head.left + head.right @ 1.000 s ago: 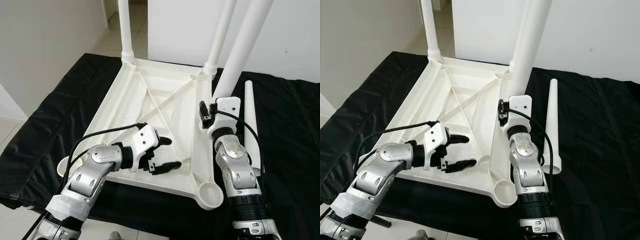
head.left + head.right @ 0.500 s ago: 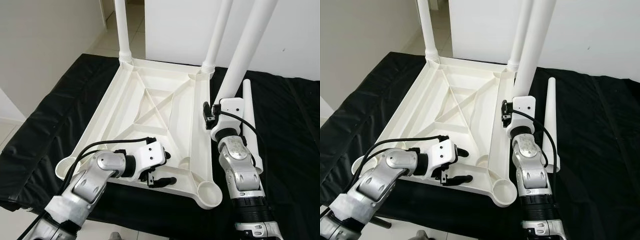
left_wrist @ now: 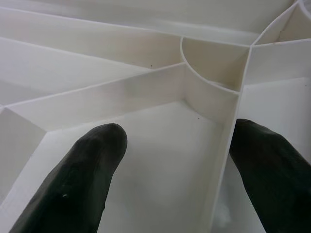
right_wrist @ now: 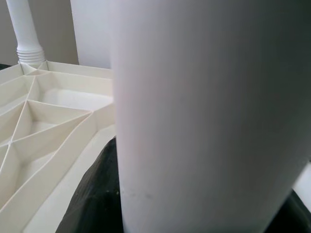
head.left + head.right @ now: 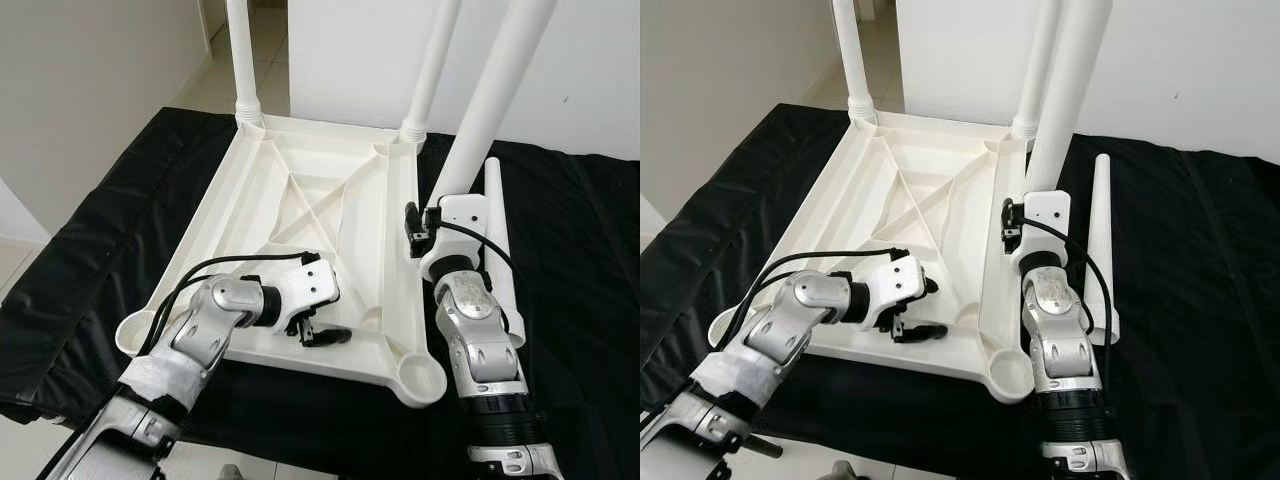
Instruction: Building children table
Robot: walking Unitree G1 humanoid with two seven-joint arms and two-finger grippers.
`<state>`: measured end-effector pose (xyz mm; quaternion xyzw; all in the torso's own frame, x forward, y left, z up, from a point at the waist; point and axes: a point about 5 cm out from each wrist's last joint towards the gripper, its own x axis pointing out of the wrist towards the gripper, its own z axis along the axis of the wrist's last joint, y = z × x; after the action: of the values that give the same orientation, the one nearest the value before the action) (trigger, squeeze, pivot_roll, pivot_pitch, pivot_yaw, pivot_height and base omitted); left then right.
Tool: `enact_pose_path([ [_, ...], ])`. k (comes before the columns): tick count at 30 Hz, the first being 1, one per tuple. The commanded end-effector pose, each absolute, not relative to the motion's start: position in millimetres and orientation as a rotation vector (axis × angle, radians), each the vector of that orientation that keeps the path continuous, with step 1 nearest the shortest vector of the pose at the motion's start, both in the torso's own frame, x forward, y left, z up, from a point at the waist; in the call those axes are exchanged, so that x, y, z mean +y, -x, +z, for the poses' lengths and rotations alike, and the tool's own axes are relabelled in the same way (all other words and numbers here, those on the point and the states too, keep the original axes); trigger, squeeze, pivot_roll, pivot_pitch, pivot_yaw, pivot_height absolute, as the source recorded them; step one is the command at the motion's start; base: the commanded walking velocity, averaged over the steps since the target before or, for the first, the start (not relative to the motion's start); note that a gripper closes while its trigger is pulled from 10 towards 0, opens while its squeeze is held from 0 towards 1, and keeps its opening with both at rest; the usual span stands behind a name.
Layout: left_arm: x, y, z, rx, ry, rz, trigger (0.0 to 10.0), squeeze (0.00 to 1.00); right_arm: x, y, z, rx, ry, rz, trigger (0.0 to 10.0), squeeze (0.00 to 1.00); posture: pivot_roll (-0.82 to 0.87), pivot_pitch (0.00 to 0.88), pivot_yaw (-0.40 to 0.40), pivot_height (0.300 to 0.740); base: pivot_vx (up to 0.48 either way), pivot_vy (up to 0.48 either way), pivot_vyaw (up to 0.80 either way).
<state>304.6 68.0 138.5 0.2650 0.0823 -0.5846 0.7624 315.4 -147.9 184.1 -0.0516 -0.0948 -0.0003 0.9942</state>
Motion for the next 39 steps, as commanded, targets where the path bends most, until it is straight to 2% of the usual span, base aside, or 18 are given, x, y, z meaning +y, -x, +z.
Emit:
enact_pose_path([
  [1, 83.5, -328.2, 149.1, 0.062, -0.593, -0.835, 10.0, 0.0, -145.8, -314.8, 187.0, -0.2, 0.106, 0.0, 10.0, 0.0, -0.02, 0.094, 0.015, 0.74, 0.0, 0.0, 0.0],
  [4, 89.6, -340.1, 152.4, 0.063, -0.588, -0.747, 10.0, 0.0, -145.3, -314.6, 186.3, -0.197, 0.105, -0.001, 10.0, 0.0, -0.02, 0.092, 0.017, 0.74, 0.0, 0.0, 0.0],
  [12, 93.9, -349.6, 156.8, 0.047, -0.577, -0.677, 10.0, 0.0, -144.7, -313.8, 186.7, -0.2, 0.103, 0.002, 10.0, 0.0, -0.02, 0.09, 0.015, 0.74, 0.0, 0.0, 0.0],
  [14, 92.4, -352.3, 162.2, 0.023, -0.488, -0.651, 10.0, 0.0, -142.9, -311.8, 185.6, -0.203, 0.102, 0.01, 10.0, 0.0, -0.03, 0.085, 0.012, 0.74, 0.0, 0.0, 0.0],
  [19, 82.6, -339.6, 169.5, -0.027, -0.297, -0.783, 10.0, 0.0, -138.4, -306.7, 184.0, -0.219, 0.099, 0.033, 10.0, 0.0, -0.02, 0.079, 0.005, 0.74, 0.0, 0.0, 0.0],
  [23, 79.7, -326.9, 173.7, -0.082, -0.25, -0.867, 10.0, 0.0, -136.1, -303.3, 182.7, -0.241, 0.109, 0.045, 10.0, 0.0, -0.02, 0.075, 0.003, 0.74, 0.0, 0.0, 0.0],
  [37, 85.6, -314.2, 160.9, -0.076, -0.155, -0.783, 10.0, 0.0, -135.3, -283.7, 178.9, -0.34, 0.083, 0.014, 10.0, 0.0, -0.01, 0.054, -0.013, 0.74, 0.0, 0.0, 0.0],
  [39, 87.0, -311.3, 157.0, -0.065, -0.128, -0.728, 10.0, 0.0, -138.3, -280.6, 178.9, -0.353, 0.085, -0.003, 10.0, 0.0, -0.01, 0.055, -0.014, 0.74, 0.0, 0.0, 0.0],
])
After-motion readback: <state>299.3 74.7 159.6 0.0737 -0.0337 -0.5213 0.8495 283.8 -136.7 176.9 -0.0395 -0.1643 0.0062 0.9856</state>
